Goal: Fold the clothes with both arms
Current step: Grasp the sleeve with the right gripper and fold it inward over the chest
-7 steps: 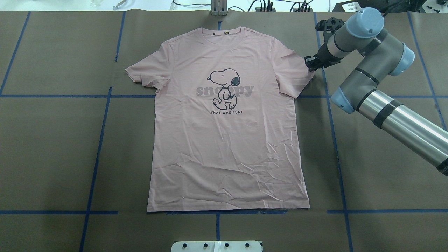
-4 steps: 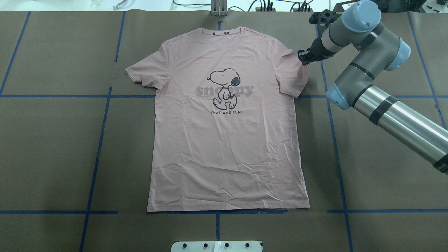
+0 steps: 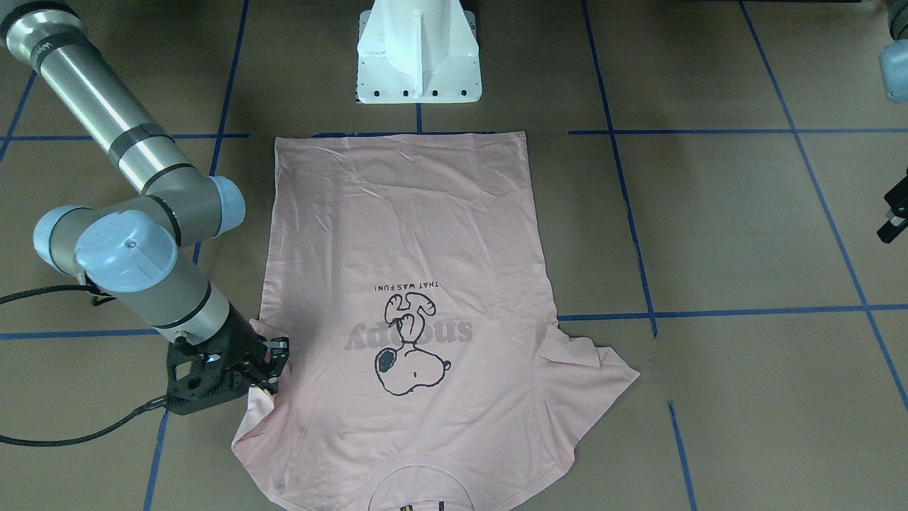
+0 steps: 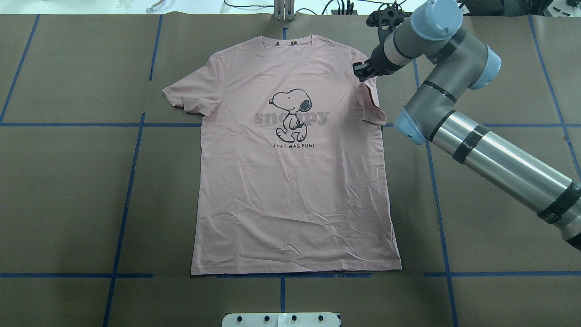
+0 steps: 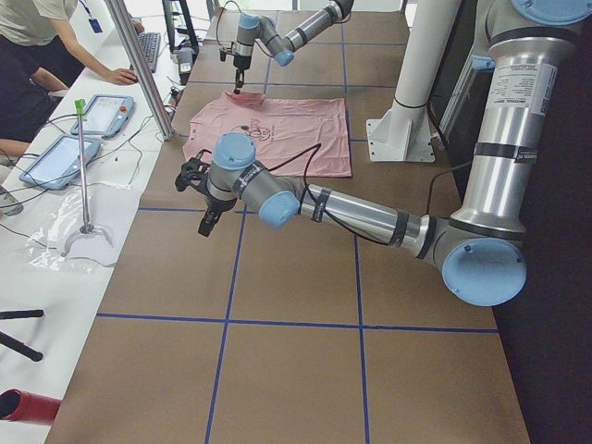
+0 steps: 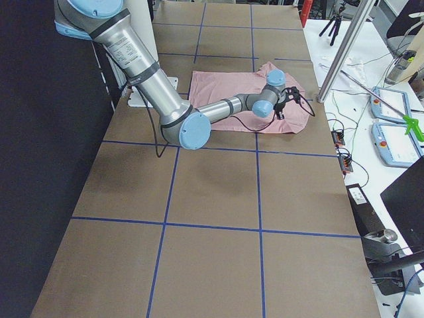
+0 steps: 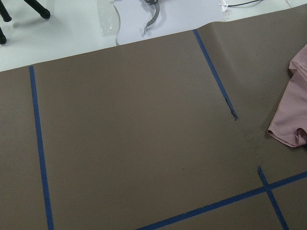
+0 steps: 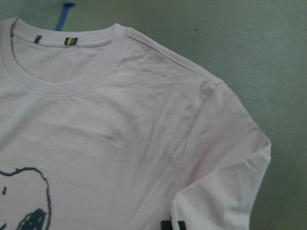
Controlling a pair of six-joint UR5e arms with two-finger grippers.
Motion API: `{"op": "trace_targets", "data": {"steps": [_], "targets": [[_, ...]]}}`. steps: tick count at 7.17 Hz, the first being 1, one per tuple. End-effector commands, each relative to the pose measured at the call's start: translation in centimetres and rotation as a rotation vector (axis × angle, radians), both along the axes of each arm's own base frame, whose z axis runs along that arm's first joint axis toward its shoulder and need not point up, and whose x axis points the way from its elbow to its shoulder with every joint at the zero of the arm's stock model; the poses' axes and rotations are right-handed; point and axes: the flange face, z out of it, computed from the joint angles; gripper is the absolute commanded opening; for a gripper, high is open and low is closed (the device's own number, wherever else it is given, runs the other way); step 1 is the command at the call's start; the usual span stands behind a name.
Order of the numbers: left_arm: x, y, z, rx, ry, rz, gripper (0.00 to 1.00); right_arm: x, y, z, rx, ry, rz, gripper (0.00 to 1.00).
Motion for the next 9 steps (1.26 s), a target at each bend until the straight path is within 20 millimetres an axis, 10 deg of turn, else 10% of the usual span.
{"op": "trace_targets", "data": {"steps": [1, 2, 4, 7, 9], "targets": [[0.0, 0.0, 0.1, -0.002, 0.0, 0.001, 1.0, -4.6, 1.0, -3.8, 0.024, -0.003, 0.037, 0.0], [0.0, -0.1, 0.0, -0.004, 0.002, -0.002, 1.0, -5.1, 0.5, -4.1, 0.024, 0.003, 0.04, 0.0], [0.0, -0.3, -0.2, -0.004, 0.004, -0.004, 1.0, -5.9, 1.2, -4.1, 0.03, 0.004, 0.034, 0.99], [0.2, -0.4, -0.4, -0.012, 0.011, -0.012, 1.0, -6.0, 1.1, -5.0, -0.029, -0.029, 0.078, 1.0], [5.7, -1.9, -4.4, -0.129, 0.1, -0.064, 1.0, -5.2, 1.9, -6.3, -0.117, -0.041, 0.079, 1.0]]}}
